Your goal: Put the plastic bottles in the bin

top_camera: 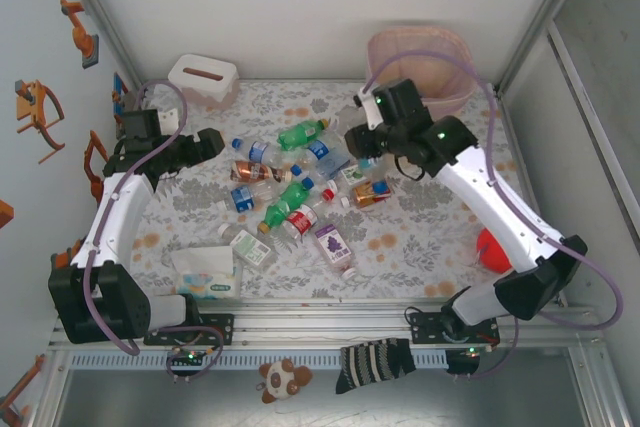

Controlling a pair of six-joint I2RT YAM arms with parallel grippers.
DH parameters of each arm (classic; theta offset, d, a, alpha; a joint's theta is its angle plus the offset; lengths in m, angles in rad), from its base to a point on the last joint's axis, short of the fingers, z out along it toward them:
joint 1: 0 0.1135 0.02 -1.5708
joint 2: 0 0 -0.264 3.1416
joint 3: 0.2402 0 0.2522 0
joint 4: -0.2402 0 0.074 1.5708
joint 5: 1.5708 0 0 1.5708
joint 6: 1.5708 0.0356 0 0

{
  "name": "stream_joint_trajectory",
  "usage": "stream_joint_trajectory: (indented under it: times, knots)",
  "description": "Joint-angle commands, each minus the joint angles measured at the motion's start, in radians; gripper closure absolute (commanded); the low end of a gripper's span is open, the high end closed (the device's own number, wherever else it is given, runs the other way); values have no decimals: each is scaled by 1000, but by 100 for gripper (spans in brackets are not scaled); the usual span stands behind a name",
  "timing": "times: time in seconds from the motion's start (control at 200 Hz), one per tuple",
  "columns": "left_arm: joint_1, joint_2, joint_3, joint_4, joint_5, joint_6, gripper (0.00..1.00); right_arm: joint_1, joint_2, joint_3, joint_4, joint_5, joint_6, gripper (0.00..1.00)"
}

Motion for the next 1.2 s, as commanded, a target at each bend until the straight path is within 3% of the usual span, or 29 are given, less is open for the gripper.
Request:
stream_joint_trajectory:
  times: [0.0, 0.351, 0.551, 0.751, 0.966, 1.197]
  knots:
    - [-2, -29, -9, 5, 15, -5, 10, -40, 24, 126, -19, 36, -56, 50]
    - [-2, -33, -10, 5, 13, -4, 10, -184, 134, 408, 22, 46, -74, 50]
    - [-2, -35, -10, 7, 6, -3, 10, -279, 165, 420, 169, 83, 88, 53]
    - [-2, -36, -11, 6, 8, -5, 10, -304, 256, 467, 235, 365, 339, 60]
    - [-2, -37, -11, 6, 12, -4, 10, -303, 430, 676, 13, 649, 614, 61]
    - [-2, -37, -12, 10, 19, -7, 10, -304, 532, 718, -125, 771, 788, 62]
